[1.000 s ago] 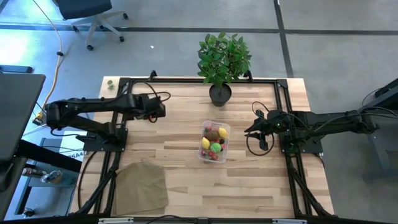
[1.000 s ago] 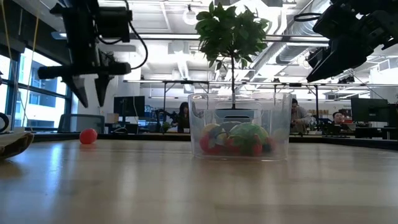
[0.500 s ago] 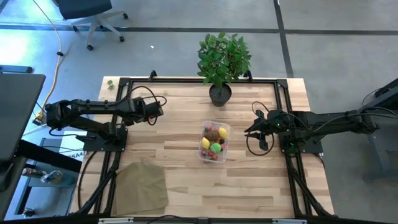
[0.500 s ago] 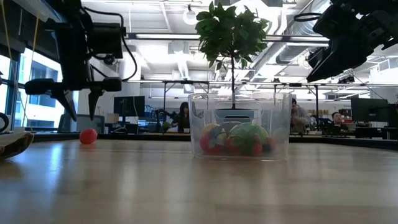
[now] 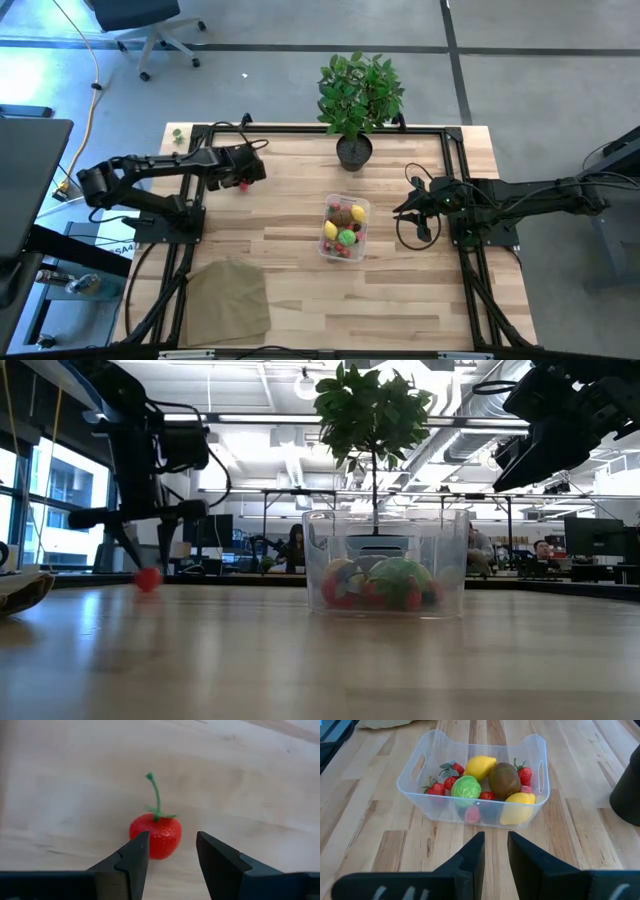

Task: Pick and placing Produce into tupperware
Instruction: Put the red strawberry into the transparent container, then return to Home Position

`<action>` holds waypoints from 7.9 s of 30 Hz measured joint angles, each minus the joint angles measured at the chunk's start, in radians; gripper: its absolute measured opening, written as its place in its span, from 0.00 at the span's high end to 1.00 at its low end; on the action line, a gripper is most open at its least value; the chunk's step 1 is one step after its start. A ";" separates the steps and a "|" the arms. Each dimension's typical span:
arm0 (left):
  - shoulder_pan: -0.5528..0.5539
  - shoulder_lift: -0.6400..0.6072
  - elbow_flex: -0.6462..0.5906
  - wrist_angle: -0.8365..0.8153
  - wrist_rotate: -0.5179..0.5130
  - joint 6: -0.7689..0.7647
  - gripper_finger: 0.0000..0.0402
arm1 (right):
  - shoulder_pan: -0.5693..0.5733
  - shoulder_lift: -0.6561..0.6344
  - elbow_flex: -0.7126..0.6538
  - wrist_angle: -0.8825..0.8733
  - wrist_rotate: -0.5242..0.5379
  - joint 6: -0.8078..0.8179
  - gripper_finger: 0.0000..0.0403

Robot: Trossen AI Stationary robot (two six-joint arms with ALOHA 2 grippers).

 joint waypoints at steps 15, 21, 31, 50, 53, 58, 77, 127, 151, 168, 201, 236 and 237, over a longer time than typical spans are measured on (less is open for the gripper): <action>0.002 0.018 -0.001 0.002 0.031 0.042 0.47 | 0.000 0.000 0.000 0.000 0.000 0.000 0.82; 0.002 0.017 -0.001 0.035 0.095 0.121 0.31 | 0.000 0.000 0.000 0.000 0.000 0.000 0.82; -0.031 0.017 -0.001 0.020 0.143 0.128 0.17 | 0.000 0.000 0.000 0.000 0.000 0.000 0.82; -0.059 0.145 0.000 0.035 0.173 0.101 0.28 | 0.000 0.000 0.000 0.000 0.000 0.000 0.82; -0.059 0.149 0.000 0.030 0.172 0.100 0.33 | 0.000 0.000 0.000 0.000 0.000 0.000 0.82; -0.059 0.150 0.000 0.022 0.165 0.086 0.43 | 0.000 0.000 0.000 0.000 0.000 0.000 0.82; -0.057 0.150 0.000 0.022 0.138 0.061 0.50 | 0.000 0.000 0.000 0.000 0.000 0.000 0.82; -0.085 0.097 0.425 0.057 0.031 0.677 0.53 | 0.000 0.000 0.000 0.000 0.000 0.000 0.82; -0.585 0.538 0.885 0.143 0.073 1.007 0.56 | 0.000 0.000 0.000 0.000 0.000 0.000 0.82; -0.593 0.791 0.917 0.150 0.200 0.961 0.54 | 0.000 -0.001 0.000 0.001 0.000 0.000 0.82; -0.593 0.791 0.917 0.152 0.226 0.897 0.43 | 0.000 0.000 0.000 0.000 0.000 0.000 0.82; -0.534 0.774 1.471 -0.623 0.278 1.257 0.42 | 0.000 -0.001 0.000 0.000 0.000 0.000 0.82; -0.533 0.766 1.472 -0.646 0.278 1.253 0.44 | 0.000 0.000 0.000 0.000 0.000 0.000 0.82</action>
